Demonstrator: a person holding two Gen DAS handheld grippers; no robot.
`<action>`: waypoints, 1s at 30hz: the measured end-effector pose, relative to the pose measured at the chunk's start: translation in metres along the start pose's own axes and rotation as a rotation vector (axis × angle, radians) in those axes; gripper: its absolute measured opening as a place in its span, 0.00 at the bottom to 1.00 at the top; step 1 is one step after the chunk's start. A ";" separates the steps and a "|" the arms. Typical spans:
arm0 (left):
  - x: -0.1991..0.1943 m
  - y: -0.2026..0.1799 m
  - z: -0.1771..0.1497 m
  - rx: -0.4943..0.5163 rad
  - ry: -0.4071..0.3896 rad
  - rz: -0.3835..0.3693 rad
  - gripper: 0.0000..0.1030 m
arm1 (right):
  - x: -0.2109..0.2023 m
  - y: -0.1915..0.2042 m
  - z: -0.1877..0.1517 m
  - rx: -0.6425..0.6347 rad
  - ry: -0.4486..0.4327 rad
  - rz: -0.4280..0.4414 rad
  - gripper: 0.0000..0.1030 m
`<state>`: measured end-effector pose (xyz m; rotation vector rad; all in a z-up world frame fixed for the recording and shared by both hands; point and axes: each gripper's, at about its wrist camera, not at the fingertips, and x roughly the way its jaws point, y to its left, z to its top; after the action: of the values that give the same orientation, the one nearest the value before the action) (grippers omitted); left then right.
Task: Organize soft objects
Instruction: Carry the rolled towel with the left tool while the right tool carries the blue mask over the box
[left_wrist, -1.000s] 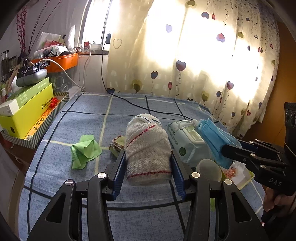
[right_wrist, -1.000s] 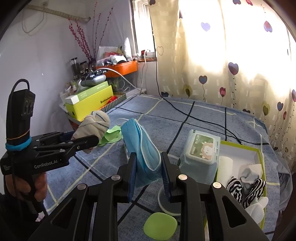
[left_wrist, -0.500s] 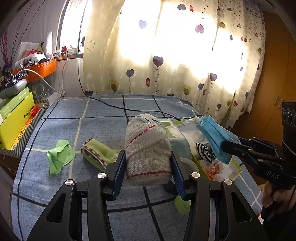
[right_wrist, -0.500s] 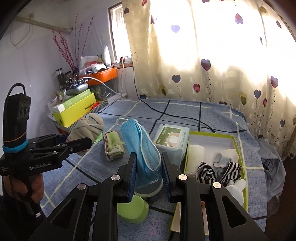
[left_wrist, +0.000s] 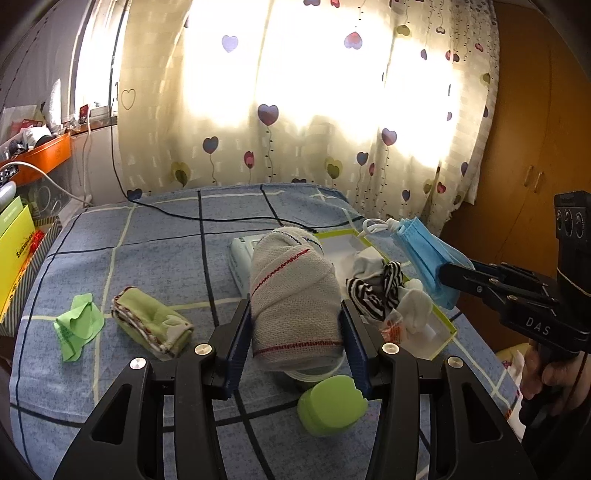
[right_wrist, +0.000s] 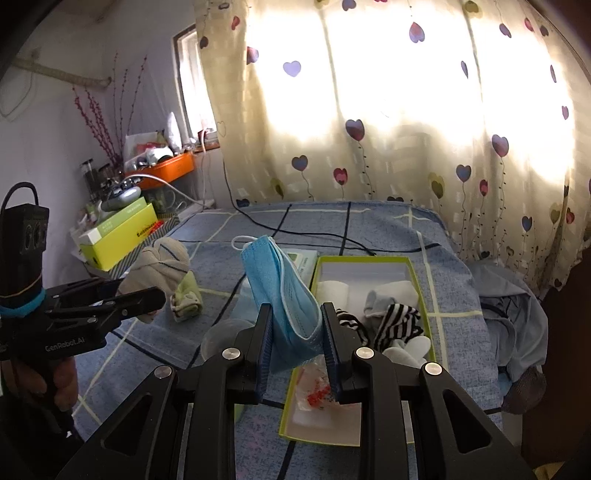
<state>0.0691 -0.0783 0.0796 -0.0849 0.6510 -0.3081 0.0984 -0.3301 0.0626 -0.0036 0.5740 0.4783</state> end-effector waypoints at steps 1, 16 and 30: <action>0.003 -0.005 0.000 0.007 0.004 -0.008 0.47 | -0.001 -0.004 -0.003 0.007 0.003 -0.004 0.23; 0.037 -0.063 -0.002 0.099 0.072 -0.075 0.47 | -0.012 -0.046 -0.029 0.077 0.026 -0.039 0.23; 0.050 -0.090 -0.010 0.135 0.118 -0.118 0.47 | -0.020 -0.059 -0.040 0.088 0.035 -0.060 0.23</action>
<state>0.0776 -0.1791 0.0583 0.0239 0.7417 -0.4730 0.0885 -0.3968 0.0323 0.0548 0.6270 0.3954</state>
